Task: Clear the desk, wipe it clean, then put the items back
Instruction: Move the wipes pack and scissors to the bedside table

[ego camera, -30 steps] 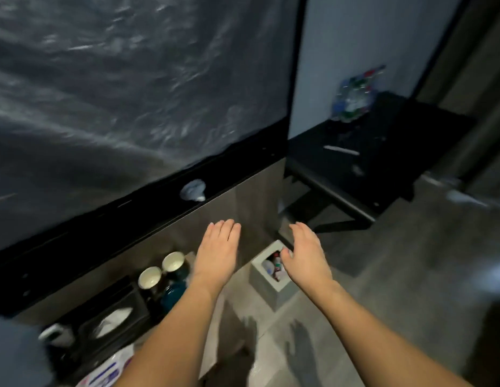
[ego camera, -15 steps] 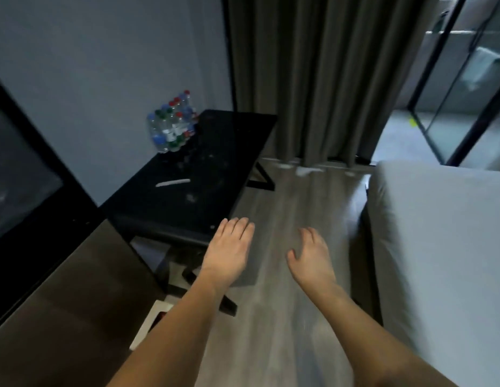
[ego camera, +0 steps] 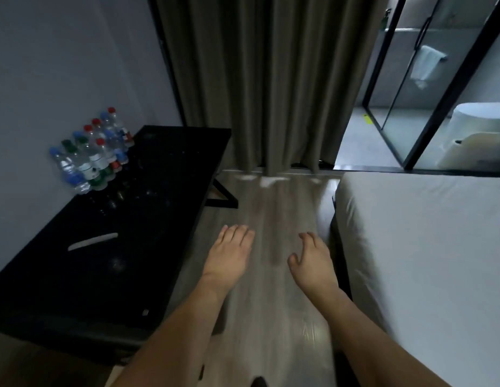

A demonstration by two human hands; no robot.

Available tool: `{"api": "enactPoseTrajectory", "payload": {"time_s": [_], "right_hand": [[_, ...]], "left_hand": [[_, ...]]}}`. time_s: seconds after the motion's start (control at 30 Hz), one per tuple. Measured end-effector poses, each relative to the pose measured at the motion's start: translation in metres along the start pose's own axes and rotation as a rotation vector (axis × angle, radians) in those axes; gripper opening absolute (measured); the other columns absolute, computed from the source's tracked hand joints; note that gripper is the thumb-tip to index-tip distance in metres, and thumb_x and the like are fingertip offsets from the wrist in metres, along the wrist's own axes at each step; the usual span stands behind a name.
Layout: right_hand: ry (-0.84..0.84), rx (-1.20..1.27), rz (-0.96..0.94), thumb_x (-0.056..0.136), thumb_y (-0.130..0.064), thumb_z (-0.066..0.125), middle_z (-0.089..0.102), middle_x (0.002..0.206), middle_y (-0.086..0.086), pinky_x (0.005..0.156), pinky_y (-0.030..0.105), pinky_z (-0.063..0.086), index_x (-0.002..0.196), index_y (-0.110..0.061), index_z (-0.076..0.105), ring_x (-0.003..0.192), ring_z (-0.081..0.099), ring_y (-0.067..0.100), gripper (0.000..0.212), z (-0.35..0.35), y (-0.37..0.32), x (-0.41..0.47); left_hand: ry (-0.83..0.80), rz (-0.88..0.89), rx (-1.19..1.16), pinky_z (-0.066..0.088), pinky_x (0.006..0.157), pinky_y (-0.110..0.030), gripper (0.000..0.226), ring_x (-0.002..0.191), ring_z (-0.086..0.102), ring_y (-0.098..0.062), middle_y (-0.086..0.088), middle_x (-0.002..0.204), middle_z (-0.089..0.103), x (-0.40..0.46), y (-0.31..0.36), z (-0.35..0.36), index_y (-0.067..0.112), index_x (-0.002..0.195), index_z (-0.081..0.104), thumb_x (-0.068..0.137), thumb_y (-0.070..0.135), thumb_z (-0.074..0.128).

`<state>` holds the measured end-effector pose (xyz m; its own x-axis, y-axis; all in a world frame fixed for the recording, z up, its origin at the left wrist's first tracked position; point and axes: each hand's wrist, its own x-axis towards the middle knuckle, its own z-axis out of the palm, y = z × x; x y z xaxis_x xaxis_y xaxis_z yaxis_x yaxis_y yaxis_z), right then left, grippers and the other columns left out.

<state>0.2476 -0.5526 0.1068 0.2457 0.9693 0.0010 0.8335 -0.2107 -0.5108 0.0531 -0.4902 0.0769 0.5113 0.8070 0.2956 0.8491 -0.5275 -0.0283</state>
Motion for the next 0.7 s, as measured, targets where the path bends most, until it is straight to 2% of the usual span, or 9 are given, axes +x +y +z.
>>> {"api": "enactPoseTrajectory", "payload": {"time_s": [0.2,0.33,0.53,0.7], "right_hand": [[0.018,-0.031,0.019,0.089,-0.022,0.055,0.042,0.144,0.012,0.111,0.032,0.027,0.141,-0.005,0.042,0.132,0.039,0.028,0.056,-0.018,0.005,0.118],[-0.031,-0.024,0.020,0.092,-0.024,0.053,0.039,0.147,0.010,0.111,0.032,0.029,0.143,-0.006,0.038,0.133,0.038,0.026,0.056,-0.013,0.016,0.197],[-0.121,0.016,-0.087,0.091,-0.027,0.054,0.038,0.147,0.009,0.112,0.036,0.033,0.144,-0.009,0.038,0.132,0.039,0.025,0.058,0.002,0.000,0.327],[-0.249,-0.014,-0.260,0.091,-0.024,0.055,0.039,0.145,0.011,0.112,0.034,0.032,0.143,-0.008,0.040,0.131,0.039,0.028,0.057,0.032,-0.059,0.406]], "left_hand": [[0.031,-0.021,-0.057,0.039,0.109,-0.045,0.044,0.113,0.056,-0.028,-0.008,0.122,0.060,0.142,-0.026,0.024,0.011,0.125,0.058,0.089,0.027,0.038],[0.001,0.009,-0.054,0.037,0.110,-0.045,0.043,0.113,0.056,-0.028,-0.006,0.124,0.058,0.206,-0.036,0.060,0.012,0.126,0.057,0.089,0.027,0.039],[-0.061,-0.140,-0.004,0.038,0.109,-0.045,0.041,0.116,0.056,-0.028,-0.008,0.126,0.058,0.281,-0.082,0.082,0.012,0.128,0.056,0.089,0.024,0.059],[-0.052,-0.330,0.029,0.037,0.110,-0.047,0.042,0.117,0.055,-0.029,-0.012,0.130,0.056,0.306,-0.151,0.084,0.009,0.132,0.053,0.093,0.023,0.052]]}}
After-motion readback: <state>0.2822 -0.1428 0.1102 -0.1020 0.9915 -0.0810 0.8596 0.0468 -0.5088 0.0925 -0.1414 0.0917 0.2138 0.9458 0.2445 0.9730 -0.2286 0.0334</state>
